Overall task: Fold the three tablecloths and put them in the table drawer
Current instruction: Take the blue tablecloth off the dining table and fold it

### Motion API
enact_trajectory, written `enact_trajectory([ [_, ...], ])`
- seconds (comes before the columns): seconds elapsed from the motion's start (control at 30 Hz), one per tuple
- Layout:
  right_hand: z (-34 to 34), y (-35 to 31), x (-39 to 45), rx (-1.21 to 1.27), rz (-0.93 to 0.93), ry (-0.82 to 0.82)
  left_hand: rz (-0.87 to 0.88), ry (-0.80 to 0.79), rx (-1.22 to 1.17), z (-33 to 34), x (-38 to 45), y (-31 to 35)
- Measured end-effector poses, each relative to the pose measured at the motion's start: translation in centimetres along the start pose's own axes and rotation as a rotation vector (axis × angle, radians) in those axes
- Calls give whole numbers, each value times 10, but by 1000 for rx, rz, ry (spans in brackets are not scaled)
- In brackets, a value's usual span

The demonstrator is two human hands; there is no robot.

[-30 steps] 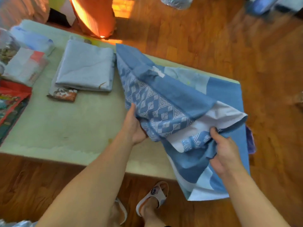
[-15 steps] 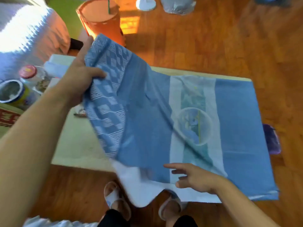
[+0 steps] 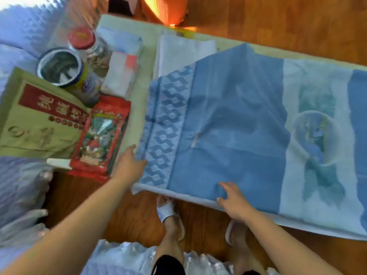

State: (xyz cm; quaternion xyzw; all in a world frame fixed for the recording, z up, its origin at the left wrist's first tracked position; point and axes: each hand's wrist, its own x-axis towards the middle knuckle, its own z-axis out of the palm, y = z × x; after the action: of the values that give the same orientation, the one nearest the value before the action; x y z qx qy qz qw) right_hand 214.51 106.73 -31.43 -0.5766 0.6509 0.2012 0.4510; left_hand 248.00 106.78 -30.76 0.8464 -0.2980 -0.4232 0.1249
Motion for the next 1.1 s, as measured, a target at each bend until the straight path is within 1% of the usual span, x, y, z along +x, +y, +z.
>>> enact_trajectory([
  [0.07,12,-15,2,-38,69,61,-109,-22,-54,17,-15,-30],
  [0.13,19,-27,3,59,152,124,-182,-1,-97,27,-25,-45],
  [0.23,30,-37,7,289,286,186,-303,175,-181,32,-26,-45],
  [0.3,40,-45,5,576,392,171,-418,286,-314,38,-20,-47],
  [0.37,51,-56,-1,1048,552,121,-468,318,-439,46,-20,-55],
  [0.4,56,-61,-4,1281,623,95,-480,308,-539,50,-19,-62],
  [0.47,65,-65,-5,1654,696,83,-516,246,-791,51,-23,-74],
  [0.5,68,-64,-3,1787,702,109,-483,197,-837,52,-24,-83],
  [0.53,68,-64,-1,1874,695,140,-404,111,-789,51,-26,-92],
  [0.6,67,-62,4,1919,691,163,-234,-113,-582,49,-28,-111],
  [0.63,67,-62,5,1907,694,164,-196,-203,-505,47,-31,-119],
  [0.67,67,-61,5,1888,704,168,-191,-256,-484,43,-35,-125],
  [0.7,67,-61,6,1863,707,175,-215,-279,-530,42,-39,-131],
  [0.73,67,-62,6,1852,705,178,-249,-294,-628,40,-43,-136],
  [0.83,67,-71,1,1915,640,125,-393,-305,-1034,37,-61,-140],
  [0.9,71,-81,0,1912,601,56,-454,-252,-1194,41,-70,-141],
  [0.97,77,-95,-1,1877,590,-22,-486,-197,-1247,46,-76,-141],
  [1.1,98,-115,1,1740,613,-135,-481,-128,-1213,52,-74,-137],
])
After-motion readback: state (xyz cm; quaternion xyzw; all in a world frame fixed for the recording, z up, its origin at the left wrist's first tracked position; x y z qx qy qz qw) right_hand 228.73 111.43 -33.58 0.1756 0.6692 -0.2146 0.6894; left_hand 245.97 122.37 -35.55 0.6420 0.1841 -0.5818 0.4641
